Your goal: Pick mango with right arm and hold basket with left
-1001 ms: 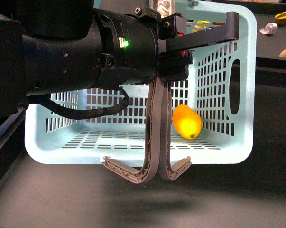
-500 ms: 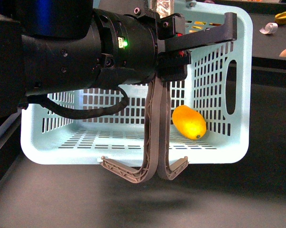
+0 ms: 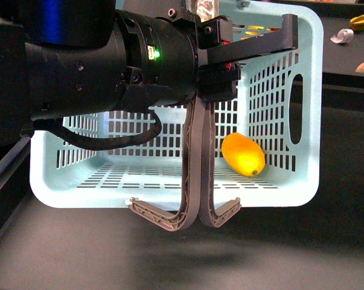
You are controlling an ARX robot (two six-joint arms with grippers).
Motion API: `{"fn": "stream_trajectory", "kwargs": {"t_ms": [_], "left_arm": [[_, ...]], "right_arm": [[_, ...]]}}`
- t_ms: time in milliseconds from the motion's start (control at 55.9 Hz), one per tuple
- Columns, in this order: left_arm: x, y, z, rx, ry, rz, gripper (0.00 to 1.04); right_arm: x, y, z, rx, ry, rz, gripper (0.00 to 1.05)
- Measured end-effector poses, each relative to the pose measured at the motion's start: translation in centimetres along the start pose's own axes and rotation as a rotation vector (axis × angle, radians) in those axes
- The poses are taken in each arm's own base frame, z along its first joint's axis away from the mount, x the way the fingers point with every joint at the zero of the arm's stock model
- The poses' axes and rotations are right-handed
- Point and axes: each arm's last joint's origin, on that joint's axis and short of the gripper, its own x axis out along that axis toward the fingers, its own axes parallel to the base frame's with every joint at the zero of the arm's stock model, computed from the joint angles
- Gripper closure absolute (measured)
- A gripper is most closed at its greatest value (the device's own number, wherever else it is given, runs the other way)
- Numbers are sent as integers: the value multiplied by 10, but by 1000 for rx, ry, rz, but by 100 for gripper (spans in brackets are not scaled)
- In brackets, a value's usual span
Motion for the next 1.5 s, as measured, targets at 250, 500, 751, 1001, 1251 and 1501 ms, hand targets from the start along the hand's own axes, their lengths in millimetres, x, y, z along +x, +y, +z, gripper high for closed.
{"fn": "stream_trajectory", "kwargs": {"t_ms": [250, 500, 751, 1001, 1251, 1501], "left_arm": [[0, 0, 0, 1, 0, 0, 99], [0, 0, 0, 1, 0, 0, 99], [0, 0, 0, 2, 0, 0, 99], [0, 0, 0, -1, 1, -1, 99], [0, 0, 0, 0, 0, -1, 99], [0, 0, 0, 0, 0, -1, 99]], "right_arm": [[-5, -2, 0, -4, -3, -15, 103], [-9, -2, 0, -4, -4, -16, 103], [-20, -2, -3, -6, 2, -15, 103], [-20, -2, -3, -7, 3, -15, 103], [-20, -2, -3, -7, 3, -15, 103], [-20, -2, -3, -9, 3, -15, 61]]}}
